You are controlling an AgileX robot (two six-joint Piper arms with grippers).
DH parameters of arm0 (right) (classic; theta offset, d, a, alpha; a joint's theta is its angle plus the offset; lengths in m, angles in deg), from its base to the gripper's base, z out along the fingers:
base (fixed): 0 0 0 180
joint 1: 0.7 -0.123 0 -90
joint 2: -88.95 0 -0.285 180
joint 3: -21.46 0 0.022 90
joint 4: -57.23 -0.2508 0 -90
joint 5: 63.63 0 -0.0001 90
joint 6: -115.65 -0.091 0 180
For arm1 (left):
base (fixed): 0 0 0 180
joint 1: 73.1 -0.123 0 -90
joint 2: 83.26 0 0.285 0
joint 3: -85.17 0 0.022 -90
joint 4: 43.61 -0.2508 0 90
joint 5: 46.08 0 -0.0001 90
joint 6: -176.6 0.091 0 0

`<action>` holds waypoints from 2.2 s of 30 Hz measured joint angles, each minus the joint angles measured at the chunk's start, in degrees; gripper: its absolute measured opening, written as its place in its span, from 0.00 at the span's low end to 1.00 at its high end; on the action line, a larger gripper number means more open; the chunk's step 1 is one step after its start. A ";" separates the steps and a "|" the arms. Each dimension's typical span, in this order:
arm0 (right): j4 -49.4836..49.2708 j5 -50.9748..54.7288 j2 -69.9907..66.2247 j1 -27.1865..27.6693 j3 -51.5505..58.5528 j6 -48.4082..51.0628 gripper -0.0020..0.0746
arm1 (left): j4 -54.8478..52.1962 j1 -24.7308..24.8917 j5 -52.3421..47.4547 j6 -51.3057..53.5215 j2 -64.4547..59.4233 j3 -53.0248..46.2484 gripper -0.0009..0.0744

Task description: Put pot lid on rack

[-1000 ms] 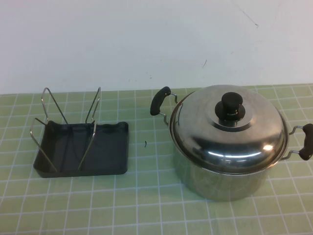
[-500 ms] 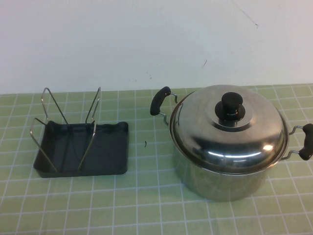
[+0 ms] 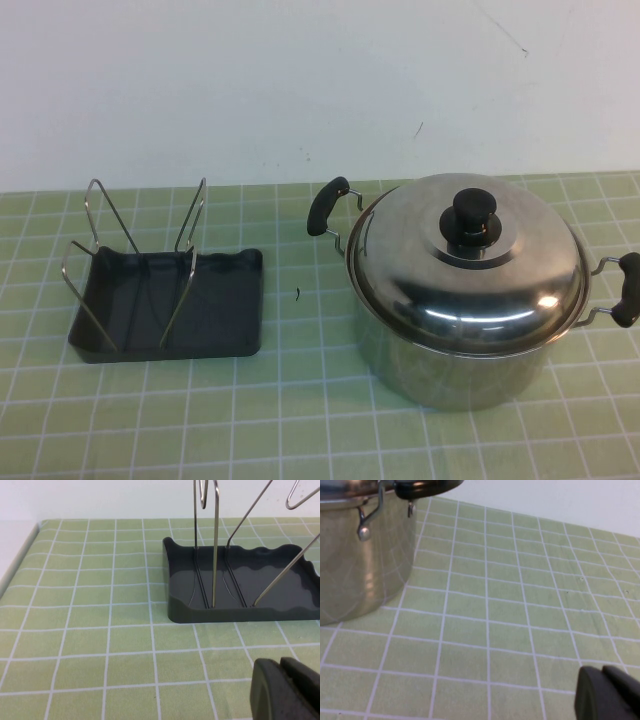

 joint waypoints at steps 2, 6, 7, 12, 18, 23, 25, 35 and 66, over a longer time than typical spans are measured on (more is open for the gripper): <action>0.00 0.00 0.00 0.00 0.00 0.00 0.02 | 0.00 0.00 0.00 0.00 0.00 0.00 0.01; 0.00 0.00 0.00 0.00 0.00 0.00 0.02 | 0.00 0.00 0.00 0.00 0.00 0.00 0.01; 0.00 0.00 0.00 0.00 0.00 0.00 0.02 | 0.00 0.00 0.00 0.00 0.00 0.00 0.01; 0.00 0.00 0.00 0.00 0.00 0.00 0.02 | 0.00 0.00 0.00 0.00 0.00 0.00 0.01; 0.00 0.00 0.00 0.00 0.00 0.00 0.02 | 0.00 0.00 0.00 0.00 0.00 0.00 0.01; 0.00 -0.68 0.00 0.00 0.00 0.00 0.02 | 0.00 0.00 1.71 0.00 0.00 0.00 0.01; 0.00 -2.93 0.00 0.00 0.36 0.00 0.02 | -0.13 0.00 3.71 0.00 0.00 -0.11 0.01; 0.00 -30.86 0.00 0.00 0.50 0.00 0.02 | -0.44 0.00 32.43 0.40 0.00 -0.11 0.01; -5.39 -29.16 -1.74 0.00 -18.98 2.64 0.02 | 1.29 0.00 42.66 -15.27 0.00 1.33 0.01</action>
